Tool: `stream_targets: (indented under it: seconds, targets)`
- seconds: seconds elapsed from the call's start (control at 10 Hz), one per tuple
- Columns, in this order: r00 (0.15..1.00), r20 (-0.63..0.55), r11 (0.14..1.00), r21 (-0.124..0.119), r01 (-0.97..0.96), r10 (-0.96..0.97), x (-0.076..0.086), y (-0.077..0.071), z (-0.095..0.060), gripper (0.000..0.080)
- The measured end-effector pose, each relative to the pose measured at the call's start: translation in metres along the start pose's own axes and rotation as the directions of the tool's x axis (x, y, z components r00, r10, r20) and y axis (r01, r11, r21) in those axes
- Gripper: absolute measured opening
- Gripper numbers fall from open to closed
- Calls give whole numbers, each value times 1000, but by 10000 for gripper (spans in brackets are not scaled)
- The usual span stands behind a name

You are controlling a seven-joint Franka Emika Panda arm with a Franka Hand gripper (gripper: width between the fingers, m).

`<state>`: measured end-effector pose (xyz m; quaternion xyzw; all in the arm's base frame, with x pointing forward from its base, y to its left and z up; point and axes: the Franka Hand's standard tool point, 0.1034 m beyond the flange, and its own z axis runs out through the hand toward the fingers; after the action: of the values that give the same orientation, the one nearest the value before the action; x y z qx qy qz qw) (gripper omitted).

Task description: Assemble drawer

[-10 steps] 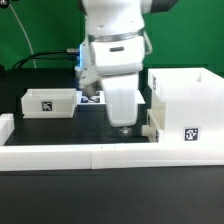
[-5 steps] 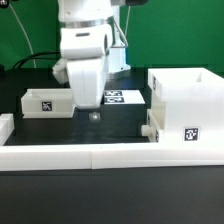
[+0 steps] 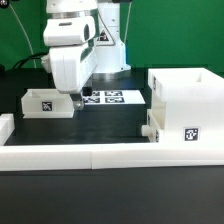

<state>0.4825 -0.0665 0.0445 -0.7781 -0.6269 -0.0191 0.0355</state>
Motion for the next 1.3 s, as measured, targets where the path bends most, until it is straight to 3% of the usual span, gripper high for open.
stream_targets:
  seconds: [0.3, 0.5, 0.7, 0.9, 1.0, 1.3]
  targets:
    - [994, -1, 994, 1, -109, 109, 0, 0, 0, 649]
    - [961, -11, 961, -1, -277, 277, -13, -2, -2, 649]
    - [893, -21, 892, -35, -450, 450, -30, -16, -10, 649]
    - [789, -34, 787, -55, -614, 613, -36, -31, -19, 649]
    - [743, -39, 741, -58, -669, 668, -39, -38, -21, 649]
    - [623, -48, 621, -47, -782, 781, -37, -39, -19, 649]
